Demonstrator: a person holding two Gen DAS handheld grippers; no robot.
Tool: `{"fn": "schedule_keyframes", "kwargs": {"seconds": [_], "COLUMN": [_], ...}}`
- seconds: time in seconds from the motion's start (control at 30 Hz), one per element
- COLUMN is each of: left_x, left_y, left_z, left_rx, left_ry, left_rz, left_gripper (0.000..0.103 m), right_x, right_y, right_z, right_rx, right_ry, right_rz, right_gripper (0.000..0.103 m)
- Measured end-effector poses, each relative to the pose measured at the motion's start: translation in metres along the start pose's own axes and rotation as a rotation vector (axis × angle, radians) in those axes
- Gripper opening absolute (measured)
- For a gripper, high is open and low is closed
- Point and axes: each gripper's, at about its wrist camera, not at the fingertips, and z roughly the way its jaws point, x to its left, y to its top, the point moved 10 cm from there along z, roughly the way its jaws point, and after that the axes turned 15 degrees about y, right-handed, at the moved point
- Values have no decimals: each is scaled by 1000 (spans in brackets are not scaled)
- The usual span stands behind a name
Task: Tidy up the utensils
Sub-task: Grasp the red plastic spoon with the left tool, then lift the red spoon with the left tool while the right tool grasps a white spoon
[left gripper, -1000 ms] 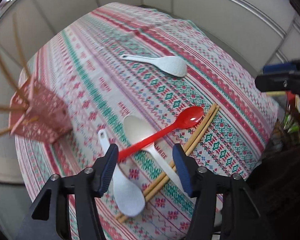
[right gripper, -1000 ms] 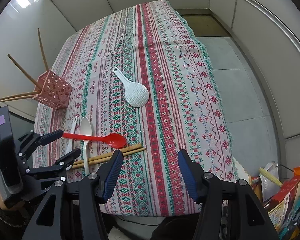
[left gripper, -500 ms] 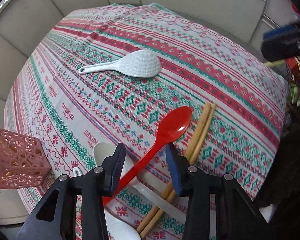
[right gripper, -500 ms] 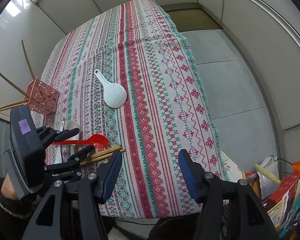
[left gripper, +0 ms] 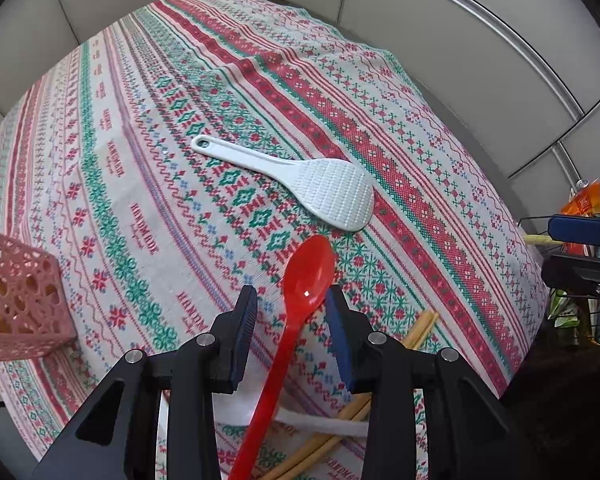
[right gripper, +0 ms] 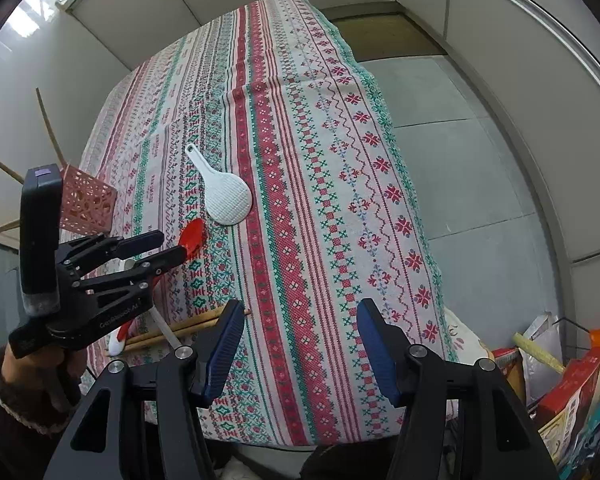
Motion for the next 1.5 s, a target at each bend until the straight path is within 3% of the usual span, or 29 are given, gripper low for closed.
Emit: {"fn": "schedule_keyframes", "kwargs": {"seconds": [0.17,0.27,0.43,0.9,1.23,1.5], "left_x": [-9,-8,3,45,87,129], "left_y": [8,15,22,6,-35,-69], "left_z": [7,8,3,-99,-157,-176], "left_rx": [-10,-12,-28,-239,-335,-365], "left_ry": [40,38,41,16,-1,1], "left_rz": [34,17,-21,-157,-246,-330], "left_gripper": [38,30,30,29,29,29], "right_x": [-1,-3,-3,21,87,144], "right_y": [0,-1,-3,1,-18,-20], "right_z": [1,2,5,25,65,104], "right_rx": [4,11,22,58,158,204], "right_ry": [-1,-4,0,47,130,110], "right_rz": [2,5,15,22,-113,-236], "right_gripper": [60,60,60,60,60,59]}}
